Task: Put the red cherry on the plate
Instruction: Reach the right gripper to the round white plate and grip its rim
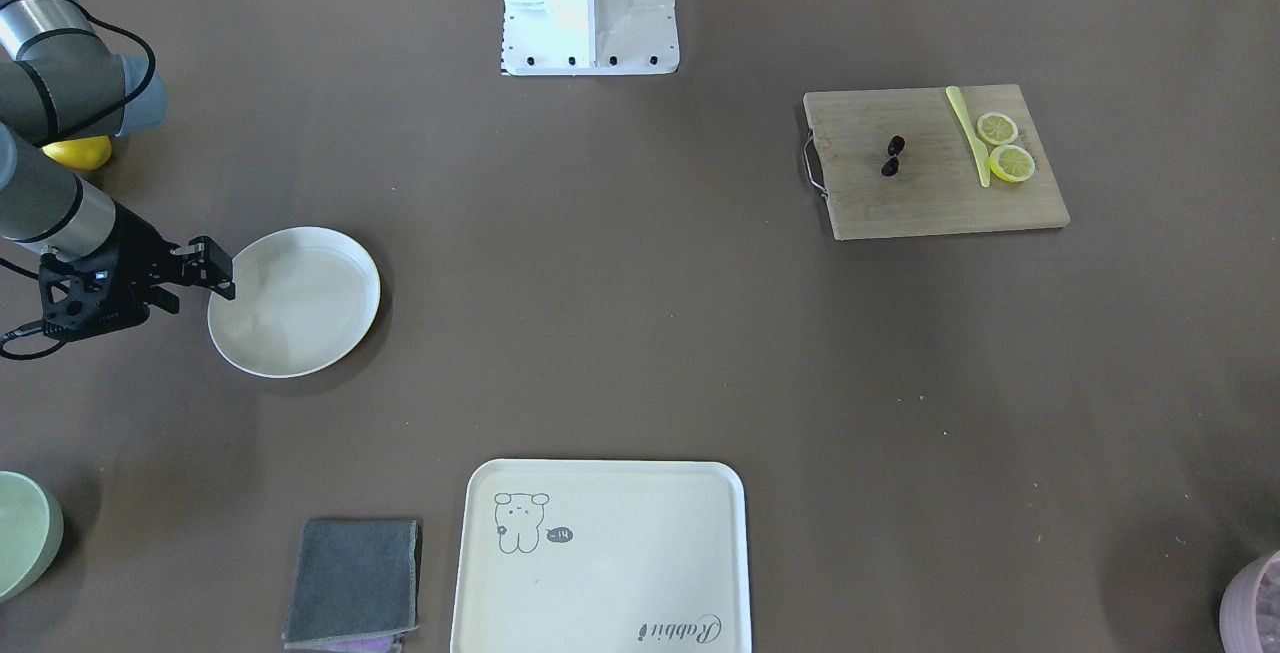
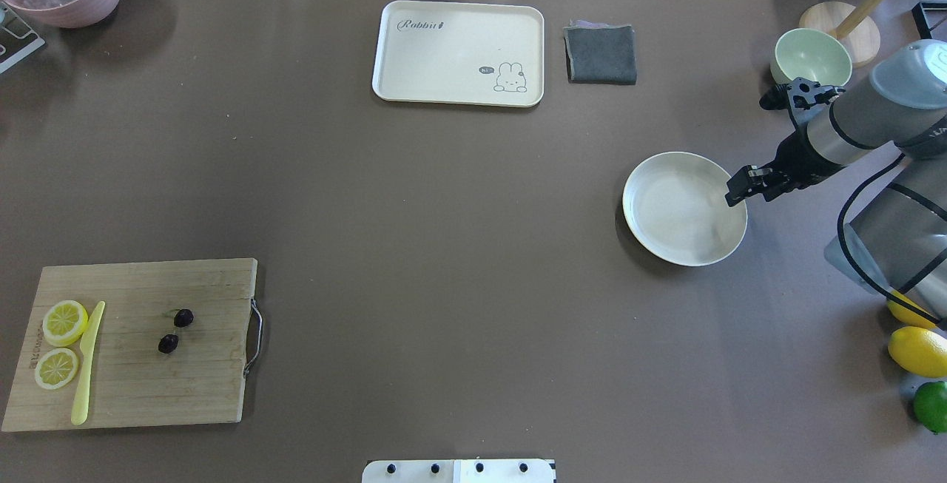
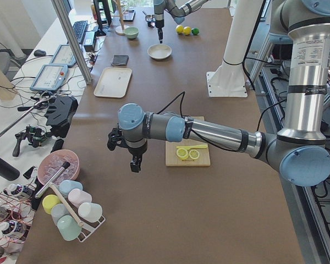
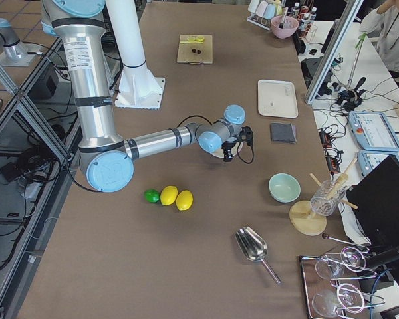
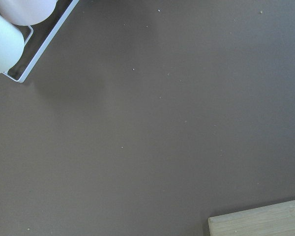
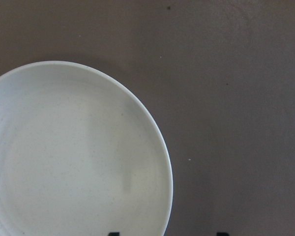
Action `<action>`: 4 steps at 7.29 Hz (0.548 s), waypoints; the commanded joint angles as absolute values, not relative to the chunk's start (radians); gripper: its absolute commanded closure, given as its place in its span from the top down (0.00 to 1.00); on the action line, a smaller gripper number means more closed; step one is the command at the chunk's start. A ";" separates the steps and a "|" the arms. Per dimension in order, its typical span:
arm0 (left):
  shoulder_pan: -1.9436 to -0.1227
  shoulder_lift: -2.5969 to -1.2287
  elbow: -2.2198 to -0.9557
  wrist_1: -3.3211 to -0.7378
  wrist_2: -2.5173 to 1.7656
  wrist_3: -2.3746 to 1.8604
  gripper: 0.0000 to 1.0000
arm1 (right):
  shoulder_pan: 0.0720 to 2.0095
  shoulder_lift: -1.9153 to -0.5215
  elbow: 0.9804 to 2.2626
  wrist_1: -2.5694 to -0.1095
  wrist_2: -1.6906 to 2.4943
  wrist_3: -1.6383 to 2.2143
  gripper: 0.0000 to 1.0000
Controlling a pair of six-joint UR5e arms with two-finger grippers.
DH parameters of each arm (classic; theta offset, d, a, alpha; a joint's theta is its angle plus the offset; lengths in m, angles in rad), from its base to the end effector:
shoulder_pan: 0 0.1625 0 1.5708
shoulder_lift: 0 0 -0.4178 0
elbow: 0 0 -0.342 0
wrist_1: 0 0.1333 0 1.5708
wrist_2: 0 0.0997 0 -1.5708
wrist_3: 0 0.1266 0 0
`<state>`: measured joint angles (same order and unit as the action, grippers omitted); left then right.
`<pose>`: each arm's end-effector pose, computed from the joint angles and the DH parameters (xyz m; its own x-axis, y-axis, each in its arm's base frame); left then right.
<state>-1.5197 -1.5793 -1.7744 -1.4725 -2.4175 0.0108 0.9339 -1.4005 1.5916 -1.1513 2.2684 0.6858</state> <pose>-0.0156 -0.4478 0.5803 0.6567 0.1295 -0.7430 -0.0578 0.9909 0.1216 -0.2817 -0.4682 0.5316 0.6159 -0.1648 0.7704 0.1256 0.9859 0.1104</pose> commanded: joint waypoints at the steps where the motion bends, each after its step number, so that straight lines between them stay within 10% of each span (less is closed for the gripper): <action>1: -1.520 -1.583 -1.779 -1.473 -2.418 0.011 0.97 | 0.933 -1.375 1.557 -1.151 2.270 0.728 0.71; 4: -1.520 -1.585 -1.773 -1.473 -2.419 0.011 0.97 | 0.928 -1.374 1.537 -1.151 2.275 0.739 0.18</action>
<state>-1.5201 -1.5841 -1.7740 -1.4726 -2.4189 0.0107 0.9291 -1.3751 1.5468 -1.1516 2.2730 0.7347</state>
